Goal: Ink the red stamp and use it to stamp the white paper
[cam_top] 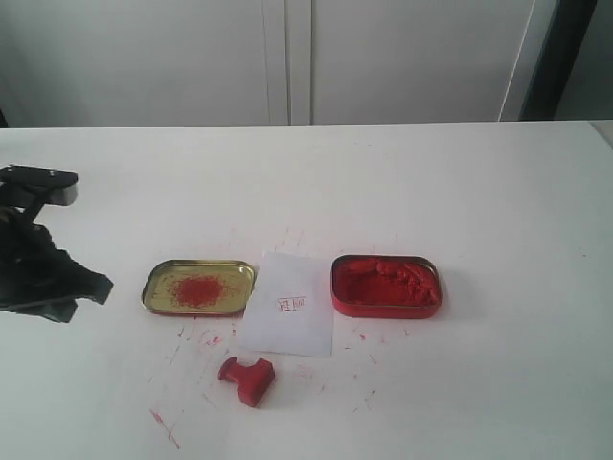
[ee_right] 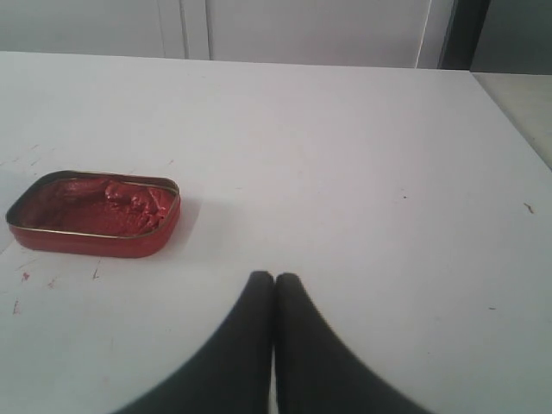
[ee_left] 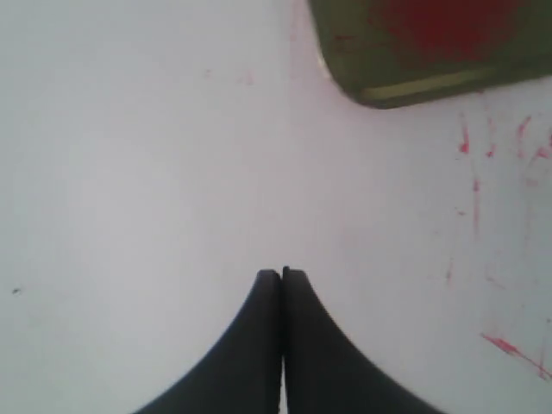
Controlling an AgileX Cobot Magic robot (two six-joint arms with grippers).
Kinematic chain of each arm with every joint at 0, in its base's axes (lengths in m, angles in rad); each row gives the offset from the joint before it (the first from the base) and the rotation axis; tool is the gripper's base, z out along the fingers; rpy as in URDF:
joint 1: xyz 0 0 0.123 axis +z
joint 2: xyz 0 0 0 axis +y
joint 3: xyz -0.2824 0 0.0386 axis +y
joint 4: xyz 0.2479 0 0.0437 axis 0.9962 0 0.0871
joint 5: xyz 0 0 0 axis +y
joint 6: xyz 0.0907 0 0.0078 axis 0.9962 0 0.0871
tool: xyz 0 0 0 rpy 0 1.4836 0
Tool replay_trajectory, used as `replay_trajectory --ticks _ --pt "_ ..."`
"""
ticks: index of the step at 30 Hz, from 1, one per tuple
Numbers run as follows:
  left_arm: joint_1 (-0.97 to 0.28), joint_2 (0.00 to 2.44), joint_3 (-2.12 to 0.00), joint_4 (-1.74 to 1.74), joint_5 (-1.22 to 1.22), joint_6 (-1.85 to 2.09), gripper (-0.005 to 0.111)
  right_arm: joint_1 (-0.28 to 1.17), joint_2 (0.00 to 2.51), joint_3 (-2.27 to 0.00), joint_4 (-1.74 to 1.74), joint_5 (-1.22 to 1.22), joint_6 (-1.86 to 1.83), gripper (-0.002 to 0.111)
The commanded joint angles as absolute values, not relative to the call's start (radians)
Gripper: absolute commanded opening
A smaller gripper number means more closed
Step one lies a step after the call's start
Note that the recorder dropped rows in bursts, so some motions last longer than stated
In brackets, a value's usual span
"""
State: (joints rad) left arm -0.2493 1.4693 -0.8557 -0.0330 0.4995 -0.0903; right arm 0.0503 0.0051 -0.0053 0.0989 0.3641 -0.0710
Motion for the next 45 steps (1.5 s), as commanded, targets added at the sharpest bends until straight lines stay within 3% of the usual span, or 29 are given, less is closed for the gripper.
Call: replay_trajectory --ticks 1,11,26,45 --pt "-0.174 1.434 -0.850 -0.029 0.554 -0.131 0.000 0.051 0.000 0.000 0.099 0.350 -0.074 0.000" --pt "-0.091 1.304 -0.822 -0.021 0.640 -0.131 0.000 0.051 0.000 0.000 0.099 0.350 -0.074 0.000" --pt "-0.081 0.770 -0.621 -0.021 0.841 -0.127 0.000 0.051 0.000 0.000 0.099 0.350 -0.074 0.000" --pt "-0.081 0.757 -0.621 -0.021 0.846 -0.093 0.000 0.051 0.000 0.000 0.099 0.350 -0.074 0.000"
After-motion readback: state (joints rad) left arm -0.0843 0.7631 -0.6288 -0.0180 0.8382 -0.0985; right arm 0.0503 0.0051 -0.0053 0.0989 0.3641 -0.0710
